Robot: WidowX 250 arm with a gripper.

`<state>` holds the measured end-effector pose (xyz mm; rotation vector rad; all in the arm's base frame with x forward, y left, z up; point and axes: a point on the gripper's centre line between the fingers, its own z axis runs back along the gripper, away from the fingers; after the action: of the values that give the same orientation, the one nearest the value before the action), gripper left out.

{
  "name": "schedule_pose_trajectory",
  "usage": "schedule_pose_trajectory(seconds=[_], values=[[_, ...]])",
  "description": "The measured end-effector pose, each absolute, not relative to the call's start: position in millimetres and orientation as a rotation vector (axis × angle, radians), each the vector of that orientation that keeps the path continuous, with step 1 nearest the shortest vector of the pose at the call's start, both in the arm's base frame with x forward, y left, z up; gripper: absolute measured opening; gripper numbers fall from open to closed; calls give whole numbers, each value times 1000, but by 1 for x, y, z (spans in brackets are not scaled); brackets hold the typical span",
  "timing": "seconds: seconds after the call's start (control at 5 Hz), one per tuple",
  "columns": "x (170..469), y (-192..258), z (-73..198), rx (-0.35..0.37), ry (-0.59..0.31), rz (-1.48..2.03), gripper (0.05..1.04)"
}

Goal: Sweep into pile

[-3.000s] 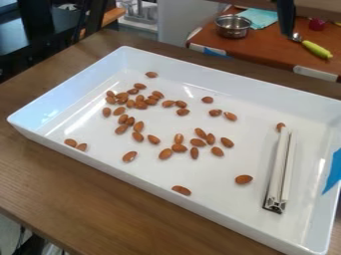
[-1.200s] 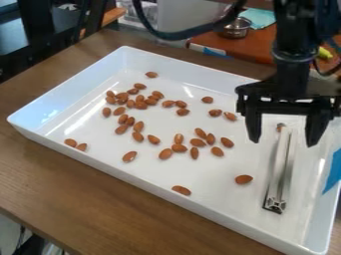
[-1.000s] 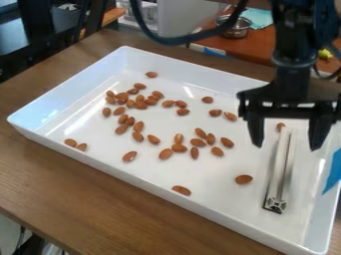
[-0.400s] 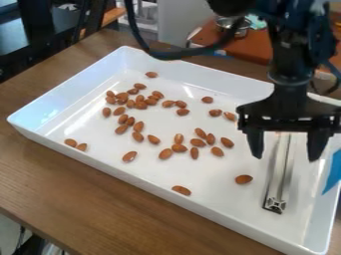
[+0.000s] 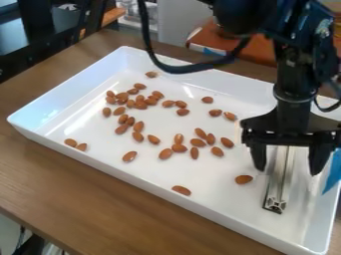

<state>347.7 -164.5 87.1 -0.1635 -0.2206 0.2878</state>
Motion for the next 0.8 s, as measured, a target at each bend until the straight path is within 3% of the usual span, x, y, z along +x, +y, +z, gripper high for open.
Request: schedule_pose_trajectory(seconds=[0.4,0.8], values=[[348,-158,86,-161,-201,287,394],[352,-124,84,-173,-162,287,377]])
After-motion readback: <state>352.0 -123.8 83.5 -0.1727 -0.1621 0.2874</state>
